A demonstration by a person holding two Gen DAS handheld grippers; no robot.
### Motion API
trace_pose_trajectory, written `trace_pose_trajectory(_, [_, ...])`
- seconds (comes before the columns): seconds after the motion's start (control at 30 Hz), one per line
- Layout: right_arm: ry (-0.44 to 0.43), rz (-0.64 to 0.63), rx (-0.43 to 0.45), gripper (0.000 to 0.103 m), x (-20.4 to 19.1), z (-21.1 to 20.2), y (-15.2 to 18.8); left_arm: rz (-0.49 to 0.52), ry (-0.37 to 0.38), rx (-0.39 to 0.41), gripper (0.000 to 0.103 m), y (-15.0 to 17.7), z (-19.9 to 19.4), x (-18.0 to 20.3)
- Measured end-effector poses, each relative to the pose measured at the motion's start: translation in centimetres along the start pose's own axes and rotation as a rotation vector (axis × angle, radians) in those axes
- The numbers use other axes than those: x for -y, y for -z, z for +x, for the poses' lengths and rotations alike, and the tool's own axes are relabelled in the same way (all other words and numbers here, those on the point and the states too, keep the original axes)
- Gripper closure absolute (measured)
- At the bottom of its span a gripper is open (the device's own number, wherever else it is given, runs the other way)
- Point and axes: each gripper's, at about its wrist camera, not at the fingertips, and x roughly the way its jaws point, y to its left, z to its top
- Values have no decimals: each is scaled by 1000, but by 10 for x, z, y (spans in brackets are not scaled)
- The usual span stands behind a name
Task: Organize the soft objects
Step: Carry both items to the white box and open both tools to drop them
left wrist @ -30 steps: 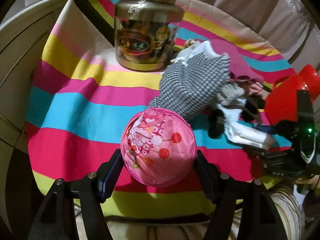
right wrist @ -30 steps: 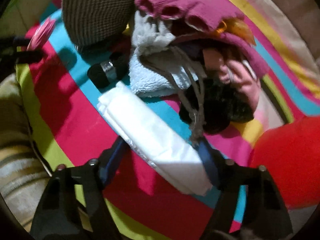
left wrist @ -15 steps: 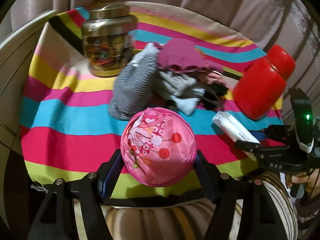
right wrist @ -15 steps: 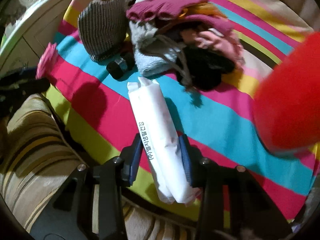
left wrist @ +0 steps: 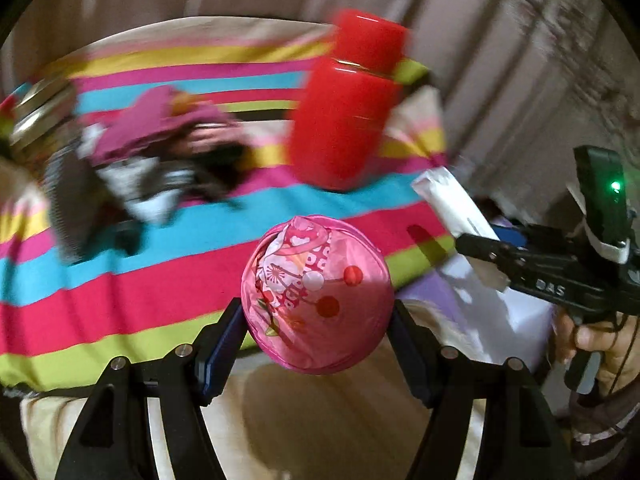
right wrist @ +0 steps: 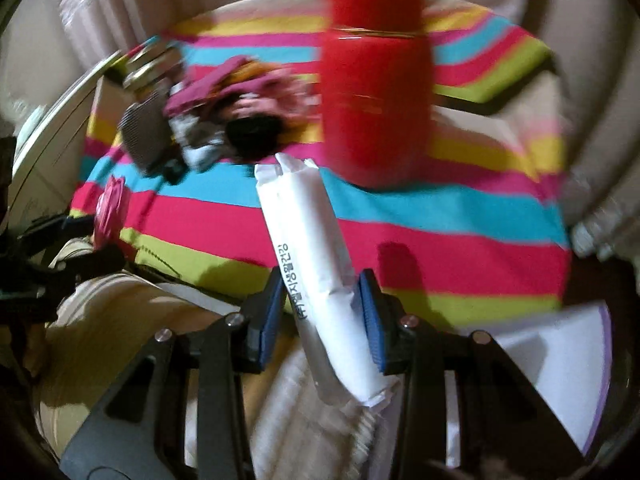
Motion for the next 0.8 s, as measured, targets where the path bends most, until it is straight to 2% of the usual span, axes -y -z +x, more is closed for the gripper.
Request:
trace_pose_trajectory(0.13, [94, 92, 24, 62, 42, -30, 27, 93, 104, -23, 32, -3, 14, 68])
trace_pose_trajectory(0.33, [176, 214, 41, 62, 85, -57, 62, 197, 214, -36, 32, -1, 25, 143])
trace_pose_trajectory(0.43, [207, 288, 51, 61, 107, -67, 79, 251, 325, -60, 29, 1, 32, 176])
trace_pose_trajectory(0.53, [243, 342, 46, 59, 123, -71, 93, 304, 372, -90, 22, 7, 36, 198])
trace_pose_trajectory(0.6, [270, 374, 31, 57, 132, -69, 101, 328, 380, -111, 22, 13, 39, 205])
trace_pose_trajectory(0.67, [293, 387, 23, 41, 136, -69, 106, 327, 363, -121, 22, 11, 43, 198])
trace_pose_trajectory(0.73, [291, 392, 34, 34, 137, -72, 110, 324, 303, -113, 22, 8, 39, 187])
trace_pose_trajectory(0.8, [236, 412, 47, 33, 134, -72, 110, 330, 176, -67, 22, 8, 27, 165])
